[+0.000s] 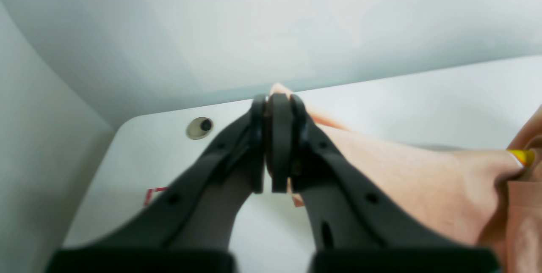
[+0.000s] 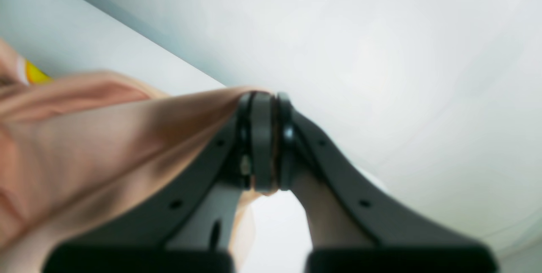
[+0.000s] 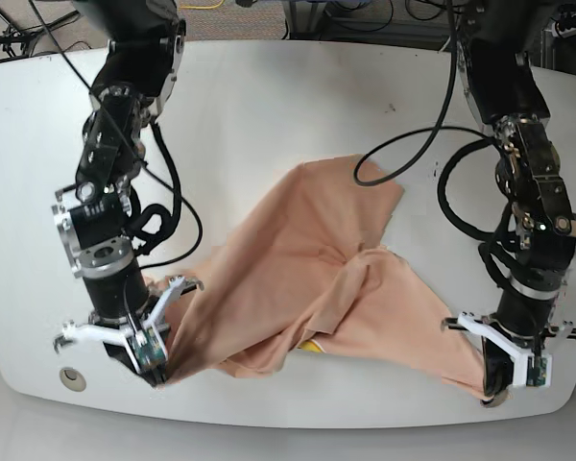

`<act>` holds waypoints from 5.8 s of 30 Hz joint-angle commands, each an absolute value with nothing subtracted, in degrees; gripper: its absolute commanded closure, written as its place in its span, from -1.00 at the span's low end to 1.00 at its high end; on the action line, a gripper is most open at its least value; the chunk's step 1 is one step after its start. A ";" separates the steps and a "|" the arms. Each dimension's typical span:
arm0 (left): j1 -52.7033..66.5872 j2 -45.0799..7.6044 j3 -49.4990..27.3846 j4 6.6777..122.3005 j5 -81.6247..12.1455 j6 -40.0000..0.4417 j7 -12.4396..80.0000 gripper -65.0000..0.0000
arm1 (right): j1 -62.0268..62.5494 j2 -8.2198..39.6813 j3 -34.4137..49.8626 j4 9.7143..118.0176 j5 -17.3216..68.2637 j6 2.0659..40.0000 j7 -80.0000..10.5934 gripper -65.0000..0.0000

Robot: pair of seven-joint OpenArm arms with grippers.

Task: Fold the T-shirt properly
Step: 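Lift the T-shirt with both grippers and pull it toward the robot, then release the hem with the left gripper, keep the shirt held by right gripper, then swing the right gripper holding the shirt across toward the left gripper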

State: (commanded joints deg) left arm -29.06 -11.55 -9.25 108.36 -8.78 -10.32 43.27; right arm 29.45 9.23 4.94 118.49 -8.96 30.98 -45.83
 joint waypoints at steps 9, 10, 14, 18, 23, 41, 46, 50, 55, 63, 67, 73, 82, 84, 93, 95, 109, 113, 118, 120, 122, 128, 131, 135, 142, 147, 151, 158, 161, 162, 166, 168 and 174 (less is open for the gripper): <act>-36.04 -12.01 -9.91 107.82 -9.00 -9.93 48.86 0.97 | 38.65 13.08 4.68 115.07 -8.64 31.80 -48.75 1.00; -39.00 -12.11 -9.84 107.33 -9.11 -9.92 51.30 0.98 | 41.78 14.76 4.48 114.18 -8.27 31.75 -49.31 1.00; -43.87 -12.23 -9.94 106.88 -9.36 -9.70 55.69 0.98 | 46.34 17.94 4.00 113.01 -7.53 31.91 -50.00 1.00; -45.68 -12.31 -9.91 107.00 -9.54 -9.41 57.94 0.99 | 47.30 19.77 3.60 112.96 -6.84 32.23 -49.96 1.00; -47.17 -12.97 -10.57 107.84 -8.82 -9.55 60.05 0.99 | 47.69 22.19 3.77 114.35 -6.74 32.64 -50.70 1.00; -34.99 -13.54 -19.07 109.85 -9.79 -9.89 53.00 1.00 | 37.27 18.78 9.04 117.57 -7.63 32.05 -46.09 1.00; -32.22 -13.30 -18.62 111.10 -12.94 -9.63 53.22 1.00 | 36.32 19.19 9.00 115.86 -7.35 32.30 -45.09 1.00; -28.67 -12.99 -18.23 112.16 -16.12 -9.30 54.32 1.00 | 34.49 19.00 9.45 114.38 -6.99 32.27 -44.80 1.00; -24.43 -12.51 -17.07 113.46 -18.20 -9.28 54.92 1.00 | 31.22 18.53 10.78 114.02 -7.10 32.23 -45.27 1.00; -15.42 -13.02 -14.22 115.37 -19.76 -9.36 55.44 1.00 | 17.47 16.28 16.05 116.98 -7.60 32.39 -46.96 1.00; -16.74 -13.60 -14.99 115.05 -18.85 -9.35 55.53 0.99 | 16.33 16.13 16.73 117.67 -7.55 32.53 -47.40 1.00; -21.82 -15.84 -17.30 114.21 -17.28 -8.94 55.61 0.99 | 17.01 17.19 16.36 119.73 -7.70 32.70 -48.23 1.00; -20.63 -16.30 -20.15 114.06 -17.97 -9.04 55.18 0.98 | 19.10 17.31 15.55 119.82 -8.85 33.14 -48.06 1.00; -20.41 -16.64 -21.30 114.48 -18.00 -9.00 55.00 0.99 | 20.86 16.51 14.71 121.47 -8.66 33.58 -48.05 1.00; -20.78 -16.88 -22.59 115.37 -17.59 -8.86 54.93 1.00 | 24.89 9.92 15.20 125.61 -7.55 37.22 -48.08 1.00; -20.71 -16.84 -22.53 115.45 -17.56 -8.87 54.90 1.00 | 25.74 8.81 15.25 125.88 -7.48 37.90 -48.04 1.00; -18.51 -13.85 -22.20 114.07 -16.57 -9.45 57.98 0.63 | 25.36 5.76 13.58 116.18 -8.22 38.64 -49.19 0.93; -17.10 -13.85 -23.69 114.15 -16.84 -9.45 57.80 0.63 | 24.84 5.76 13.49 115.91 -8.31 38.64 -49.36 0.93; -16.84 -13.85 -24.84 114.07 -16.84 -9.45 57.80 0.63 | 23.78 5.67 13.58 116.00 -8.31 38.64 -49.19 0.94; -16.84 -13.85 -24.84 114.07 -16.84 -9.45 57.80 0.63 | 23.87 5.85 13.58 115.82 -8.22 38.64 -49.19 0.94; -17.10 -13.85 -24.92 114.07 -16.84 -9.45 57.80 0.63 | 23.96 5.93 13.58 115.82 -8.22 38.64 -49.19 0.94; -17.45 -13.85 -24.84 114.24 -16.84 -9.45 57.80 0.63 | 25.10 5.76 13.49 115.91 -8.22 38.64 -49.36 0.94; -17.54 -13.85 -24.84 114.24 -16.84 -9.45 57.80 0.63 | 25.36 5.76 13.41 115.91 -8.22 38.55 -49.36 0.94; -17.54 -13.85 -24.75 114.33 -16.92 -9.45 57.89 0.63 | 26.86 5.76 13.49 116.00 -8.22 38.55 -49.54 0.94; -17.10 -13.58 -24.31 114.24 -16.92 -9.54 57.89 0.63 | 29.05 5.76 13.14 116.00 -7.87 38.81 -49.54 0.94; -16.84 -13.49 -21.58 114.24 -16.92 -9.54 57.89 0.63 | 31.87 5.41 11.65 116.00 -7.69 38.99 -49.54 0.94; -16.92 -13.49 -21.58 114.15 -17.01 -9.54 57.89 0.63 | 34.59 4.35 8.40 115.91 -7.69 38.64 -49.54 0.94; -17.45 -13.76 -24.31 114.15 -17.01 -9.54 57.89 0.63 | 38.73 1.27 1.10 115.47 -8.13 38.64 -49.54 0.94; -18.24 -13.85 -27.65 114.07 -17.01 -9.54 57.80 0.63 | 41.10 -0.75 -3.03 115.47 -8.13 38.55 -49.54 0.94; -18.42 -13.85 -28.62 114.07 -16.92 -9.54 57.80 0.63 | 41.80 -1.45 -4.18 115.38 -8.13 38.55 -49.54 0.94; -18.59 -14.02 -32.04 114.07 -16.92 -9.54 57.80 0.63 | 44.70 -4.00 -7.69 114.33 -8.22 38.55 -49.54 0.93; -18.51 -15.08 -33.10 114.07 -16.92 -9.54 57.80 0.63 | 46.37 -5.23 -8.75 114.24 -8.22 38.55 -49.54 0.93; -18.15 -16.75 -33.98 114.07 -16.92 -9.54 57.89 0.63 | 50.15 -7.87 -13.41 114.24 -8.31 38.55 -49.54 0.93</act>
